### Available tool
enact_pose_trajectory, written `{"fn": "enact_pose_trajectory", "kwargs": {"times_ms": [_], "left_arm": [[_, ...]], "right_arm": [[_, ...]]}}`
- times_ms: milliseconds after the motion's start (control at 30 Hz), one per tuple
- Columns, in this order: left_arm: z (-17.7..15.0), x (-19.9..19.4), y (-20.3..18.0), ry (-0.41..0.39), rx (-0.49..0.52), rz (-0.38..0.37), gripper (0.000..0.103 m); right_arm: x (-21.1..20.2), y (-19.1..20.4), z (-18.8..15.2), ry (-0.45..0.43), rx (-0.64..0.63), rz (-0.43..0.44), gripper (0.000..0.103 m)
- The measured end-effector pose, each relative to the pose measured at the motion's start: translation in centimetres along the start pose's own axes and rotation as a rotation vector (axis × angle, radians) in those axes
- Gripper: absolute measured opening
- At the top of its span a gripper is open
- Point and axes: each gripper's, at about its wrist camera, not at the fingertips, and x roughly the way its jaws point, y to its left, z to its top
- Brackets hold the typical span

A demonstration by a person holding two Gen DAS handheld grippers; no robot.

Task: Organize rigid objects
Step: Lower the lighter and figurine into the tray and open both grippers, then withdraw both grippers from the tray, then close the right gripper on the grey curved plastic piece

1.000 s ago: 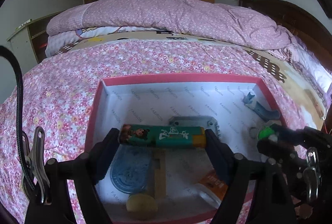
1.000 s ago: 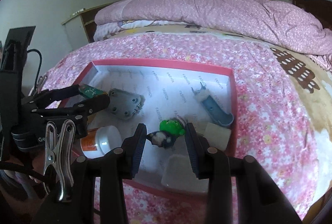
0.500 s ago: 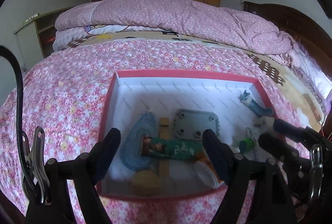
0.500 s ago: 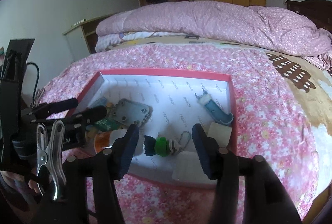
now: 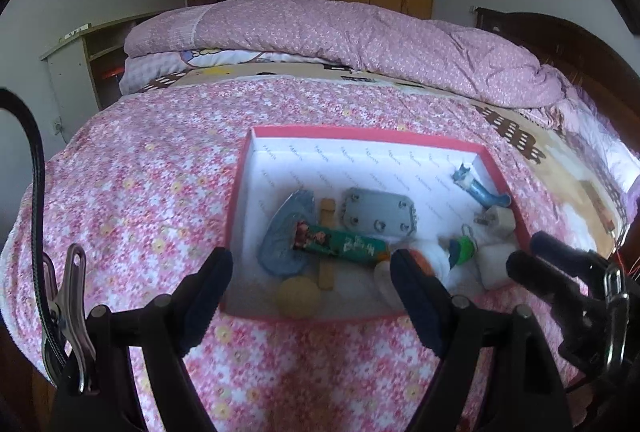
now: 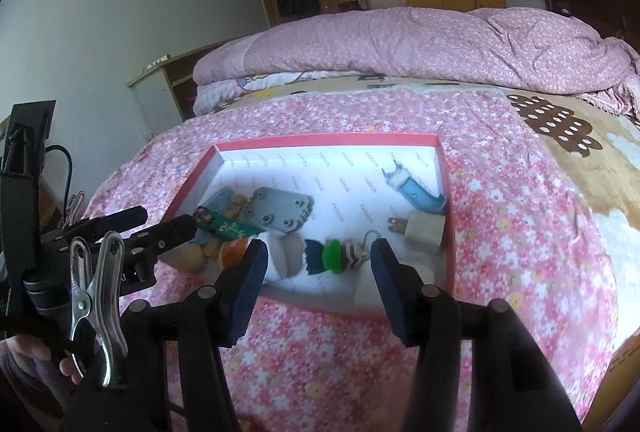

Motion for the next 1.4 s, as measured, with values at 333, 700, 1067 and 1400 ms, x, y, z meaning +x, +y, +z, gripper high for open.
{"fn": "enact_pose_trajectory", "kwargs": {"times_ms": [333,700,1067,1400], "left_arm": [[-3.0,-2.5,1.7,0.008,-0.03,0.034,0.085],[-6.9,-3.5,2.8,0.054,-0.03,0.039,0.085],[-8.7,-2.9,2.6,0.091,-0.015,0.031,0.085],[-9.7,-2.3,2.7,0.13,-0.03,-0.013,0.085]], "right_arm": [[-2.4,0.4,-2.1,0.021,0.001,-0.001,0.055],[-5.9,1.1,-6.1,0.067,-0.04,-0.026,0.055],[-5.3,2.7,-11.6,0.263,-0.083,0.042,0.055],[-3.6,4.5,-13.7,0.347,-0.12,0.098,0.029]]}}
